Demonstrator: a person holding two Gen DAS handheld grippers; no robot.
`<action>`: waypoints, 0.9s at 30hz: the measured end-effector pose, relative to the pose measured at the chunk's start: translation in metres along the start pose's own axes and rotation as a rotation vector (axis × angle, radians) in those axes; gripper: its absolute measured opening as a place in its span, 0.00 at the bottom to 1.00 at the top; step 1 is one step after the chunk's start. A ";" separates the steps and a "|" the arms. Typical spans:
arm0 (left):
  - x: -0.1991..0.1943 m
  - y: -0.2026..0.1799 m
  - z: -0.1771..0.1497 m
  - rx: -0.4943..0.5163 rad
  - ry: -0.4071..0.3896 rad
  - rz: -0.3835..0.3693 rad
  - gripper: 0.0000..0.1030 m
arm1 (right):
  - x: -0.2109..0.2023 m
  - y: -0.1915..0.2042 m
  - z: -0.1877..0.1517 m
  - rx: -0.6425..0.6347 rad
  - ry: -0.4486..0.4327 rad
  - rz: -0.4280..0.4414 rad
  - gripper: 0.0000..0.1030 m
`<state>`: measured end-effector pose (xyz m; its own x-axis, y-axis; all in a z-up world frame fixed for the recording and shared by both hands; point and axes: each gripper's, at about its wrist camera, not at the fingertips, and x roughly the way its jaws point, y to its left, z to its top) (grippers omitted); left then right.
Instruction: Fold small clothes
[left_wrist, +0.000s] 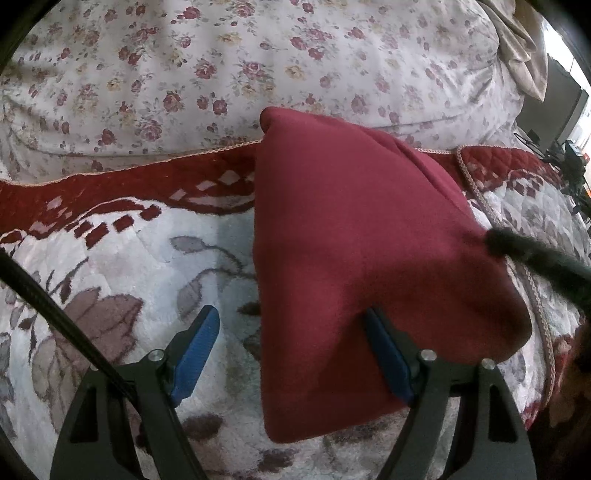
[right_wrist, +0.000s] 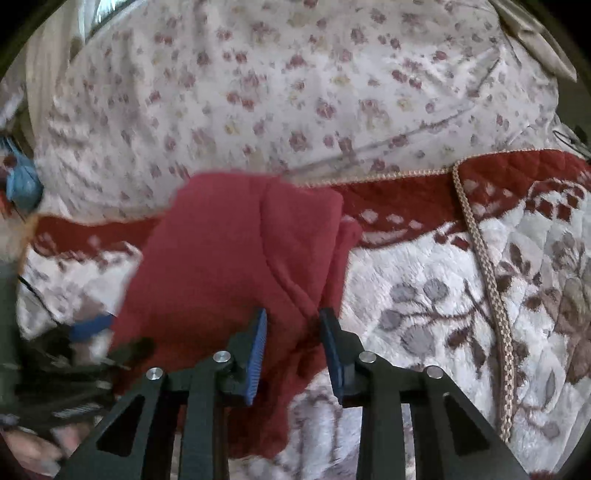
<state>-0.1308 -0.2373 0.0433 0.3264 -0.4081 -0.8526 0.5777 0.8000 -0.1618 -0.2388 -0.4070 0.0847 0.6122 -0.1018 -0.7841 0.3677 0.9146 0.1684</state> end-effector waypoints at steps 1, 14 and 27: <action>0.000 0.000 0.000 0.000 0.001 -0.001 0.78 | -0.008 0.003 0.006 0.004 -0.028 0.016 0.37; 0.004 0.001 0.001 -0.012 0.010 -0.011 0.82 | 0.072 0.012 0.061 0.023 0.004 -0.060 0.47; 0.004 0.000 0.000 -0.012 0.004 -0.001 0.84 | 0.039 0.014 0.044 -0.009 -0.008 -0.074 0.51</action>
<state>-0.1294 -0.2390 0.0397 0.3223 -0.4072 -0.8546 0.5694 0.8046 -0.1686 -0.1790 -0.4150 0.0828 0.5892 -0.1720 -0.7895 0.4060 0.9078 0.1053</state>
